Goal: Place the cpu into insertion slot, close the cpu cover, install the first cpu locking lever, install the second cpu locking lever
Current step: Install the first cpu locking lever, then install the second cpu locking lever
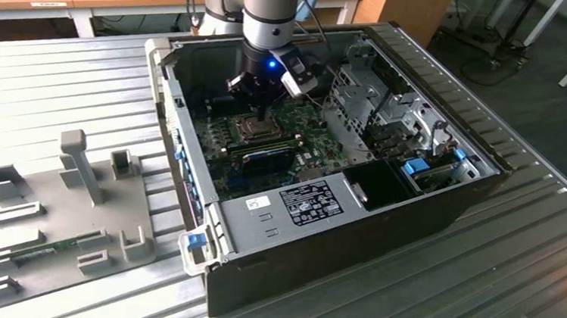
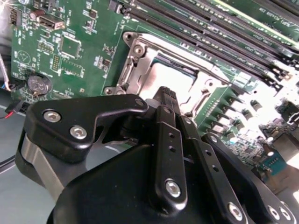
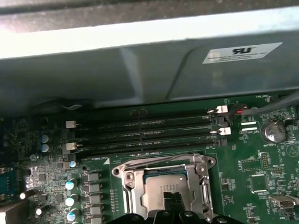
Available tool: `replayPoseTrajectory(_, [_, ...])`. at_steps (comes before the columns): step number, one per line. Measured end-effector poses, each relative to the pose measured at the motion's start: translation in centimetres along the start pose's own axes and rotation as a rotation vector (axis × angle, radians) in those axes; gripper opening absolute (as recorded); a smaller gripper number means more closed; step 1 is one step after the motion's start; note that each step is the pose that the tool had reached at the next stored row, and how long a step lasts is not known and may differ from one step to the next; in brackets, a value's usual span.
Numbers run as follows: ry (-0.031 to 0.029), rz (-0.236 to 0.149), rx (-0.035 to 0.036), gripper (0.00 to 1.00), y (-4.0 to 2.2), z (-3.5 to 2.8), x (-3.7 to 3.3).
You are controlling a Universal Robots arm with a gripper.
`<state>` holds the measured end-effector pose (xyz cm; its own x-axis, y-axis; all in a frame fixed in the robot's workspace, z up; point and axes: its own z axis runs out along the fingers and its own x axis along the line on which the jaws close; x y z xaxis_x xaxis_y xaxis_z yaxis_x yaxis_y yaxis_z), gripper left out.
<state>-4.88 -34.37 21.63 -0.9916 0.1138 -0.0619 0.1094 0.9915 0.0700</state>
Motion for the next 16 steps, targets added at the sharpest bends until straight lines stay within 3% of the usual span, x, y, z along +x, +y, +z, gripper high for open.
replayPoseTrajectory(9, [-0.0001,0.0,0.0005,0.1,-0.01,0.0,0.06])
replayPoseTrajectory(11, [0.0072,0.001,0.0013,0.1,-0.01,0.01,0.06])
replayPoseTrajectory(16, [0.0099,0.001,0.0016,0.1,-0.01,0.0,0.06])
